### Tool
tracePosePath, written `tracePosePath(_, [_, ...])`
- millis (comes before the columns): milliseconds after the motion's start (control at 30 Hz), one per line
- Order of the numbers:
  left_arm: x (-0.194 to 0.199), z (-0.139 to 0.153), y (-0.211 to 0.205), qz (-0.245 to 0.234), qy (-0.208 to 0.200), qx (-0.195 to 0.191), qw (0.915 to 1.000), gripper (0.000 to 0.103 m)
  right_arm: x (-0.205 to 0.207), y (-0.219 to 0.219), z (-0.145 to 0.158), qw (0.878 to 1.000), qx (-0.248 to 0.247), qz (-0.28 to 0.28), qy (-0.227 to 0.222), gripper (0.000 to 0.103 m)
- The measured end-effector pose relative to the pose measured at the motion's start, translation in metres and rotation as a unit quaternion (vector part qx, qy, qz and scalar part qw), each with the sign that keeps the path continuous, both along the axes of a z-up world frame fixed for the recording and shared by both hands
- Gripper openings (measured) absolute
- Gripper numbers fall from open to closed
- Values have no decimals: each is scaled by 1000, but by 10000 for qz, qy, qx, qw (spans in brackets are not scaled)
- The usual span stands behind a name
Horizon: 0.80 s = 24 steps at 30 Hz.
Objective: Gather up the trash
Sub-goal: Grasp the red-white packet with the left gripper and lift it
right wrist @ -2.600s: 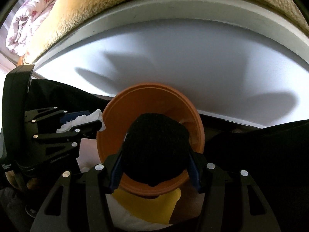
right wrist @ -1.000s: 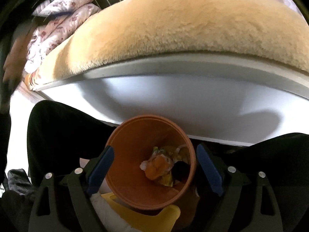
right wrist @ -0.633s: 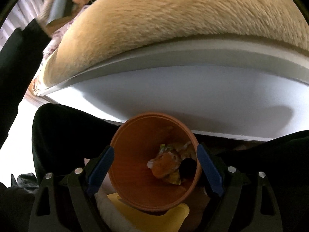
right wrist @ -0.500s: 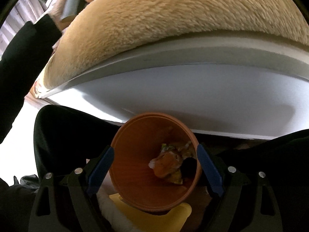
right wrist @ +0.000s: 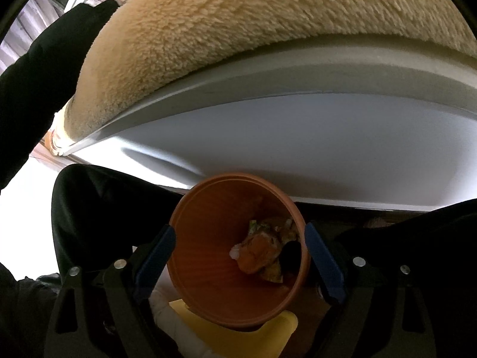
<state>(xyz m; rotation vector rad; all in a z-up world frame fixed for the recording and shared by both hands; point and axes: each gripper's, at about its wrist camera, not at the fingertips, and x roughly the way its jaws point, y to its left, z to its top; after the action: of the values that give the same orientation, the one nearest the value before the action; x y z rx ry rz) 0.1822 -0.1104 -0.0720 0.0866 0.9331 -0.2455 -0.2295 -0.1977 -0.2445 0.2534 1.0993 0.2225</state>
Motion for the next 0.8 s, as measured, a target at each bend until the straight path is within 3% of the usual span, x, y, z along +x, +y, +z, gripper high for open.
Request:
tracePosePath(33, [1,-1,1,19,-19,-19,10000,66,0,0,0,10000,-1,-5,2,87])
tracePosePath(100, [-5,-1,-1,-79,-120,-1,9999,54,1,0,0,10000,-5,-7,9,87])
tracePosePath(167, [-12,2,-4,-216,-155,56,9996,32,1,0,0,10000,1,-11,12,87])
tracePosePath(233, [-24,6,-7,-314,-183,121,9993,24,0,1,0,10000,-3,-9,13,87])
tracePosePath(433, [-89,21,13,-423,-165,104,9989,23,-2,-1,1,10000,13,-98,-9,87])
tracePosePath(600, [-185,44,51,-278,-437,125,9986,23,-8,3,10,9997,-113,-161,-170,87])
tracePosePath(700, [-238,49,78,-122,-520,-111,9985,23,-11,10,32,9985,-345,-65,-424,87])
tracePosePath(800, [-276,43,99,220,-648,-47,9976,23,-10,14,60,9969,-378,28,-684,87])
